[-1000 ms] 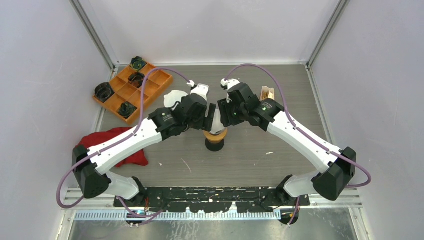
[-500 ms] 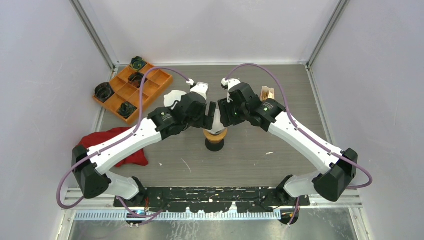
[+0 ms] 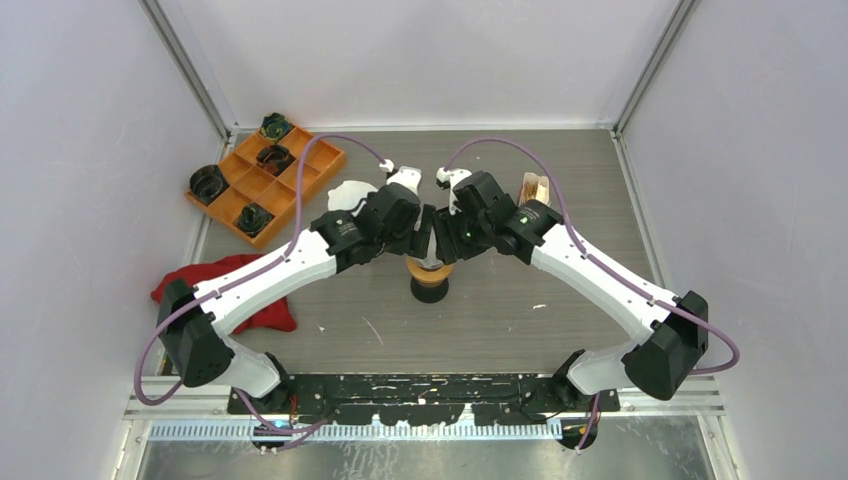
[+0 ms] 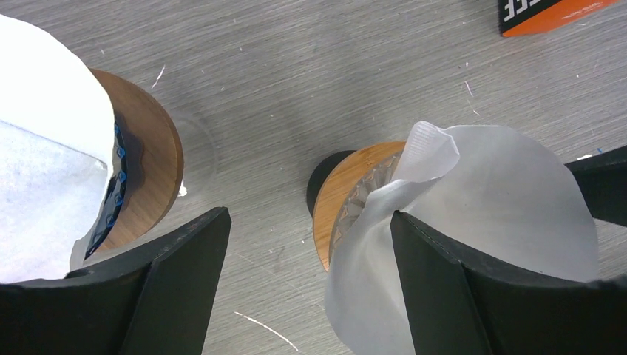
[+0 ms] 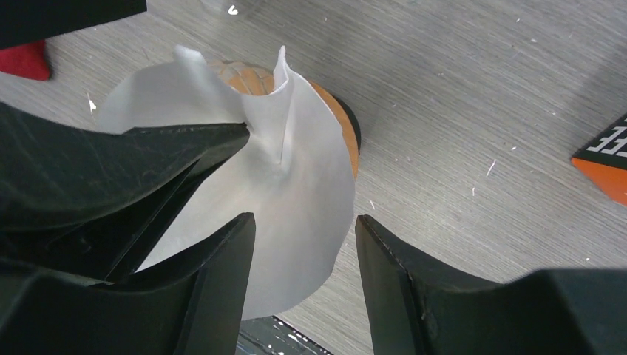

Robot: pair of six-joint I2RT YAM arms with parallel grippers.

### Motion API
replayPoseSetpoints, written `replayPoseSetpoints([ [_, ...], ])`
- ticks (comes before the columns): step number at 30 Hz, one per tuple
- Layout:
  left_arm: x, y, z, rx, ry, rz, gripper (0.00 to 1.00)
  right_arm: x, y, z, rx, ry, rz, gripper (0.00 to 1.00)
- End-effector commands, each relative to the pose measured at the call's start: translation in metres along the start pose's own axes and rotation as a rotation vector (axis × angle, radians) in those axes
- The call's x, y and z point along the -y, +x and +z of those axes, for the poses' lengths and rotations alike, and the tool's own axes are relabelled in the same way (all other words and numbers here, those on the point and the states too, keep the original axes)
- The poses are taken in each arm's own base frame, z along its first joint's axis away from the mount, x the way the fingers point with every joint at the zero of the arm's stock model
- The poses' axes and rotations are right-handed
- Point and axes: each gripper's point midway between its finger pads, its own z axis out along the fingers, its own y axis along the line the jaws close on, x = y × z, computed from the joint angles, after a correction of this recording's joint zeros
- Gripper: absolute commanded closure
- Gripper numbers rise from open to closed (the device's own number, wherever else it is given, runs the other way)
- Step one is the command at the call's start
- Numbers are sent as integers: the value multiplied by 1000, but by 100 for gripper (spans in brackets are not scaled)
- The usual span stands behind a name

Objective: Place the coffee filter in the dripper
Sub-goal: Place the coffee filter in the coffee dripper.

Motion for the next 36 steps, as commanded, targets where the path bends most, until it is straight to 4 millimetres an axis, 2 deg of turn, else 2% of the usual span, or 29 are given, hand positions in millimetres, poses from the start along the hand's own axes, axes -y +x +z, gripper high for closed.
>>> replayPoseSetpoints([
  [1,7,-22,-1,63,27,-23,18,-5,-1,2,0,-35,-25,41],
  [8,5,-17,2,50,20,-26,18,-4,-3,1,5,-24,-36,40],
  [20,7,-21,-9,65,46,-38,17,1,-36,-20,148,20,-18,38],
  [30,9,-32,-35,105,105,-55,15,7,-53,-36,239,58,14,36],
  [36,10,-44,-57,137,147,-60,14,11,-72,-56,343,82,35,34],
])
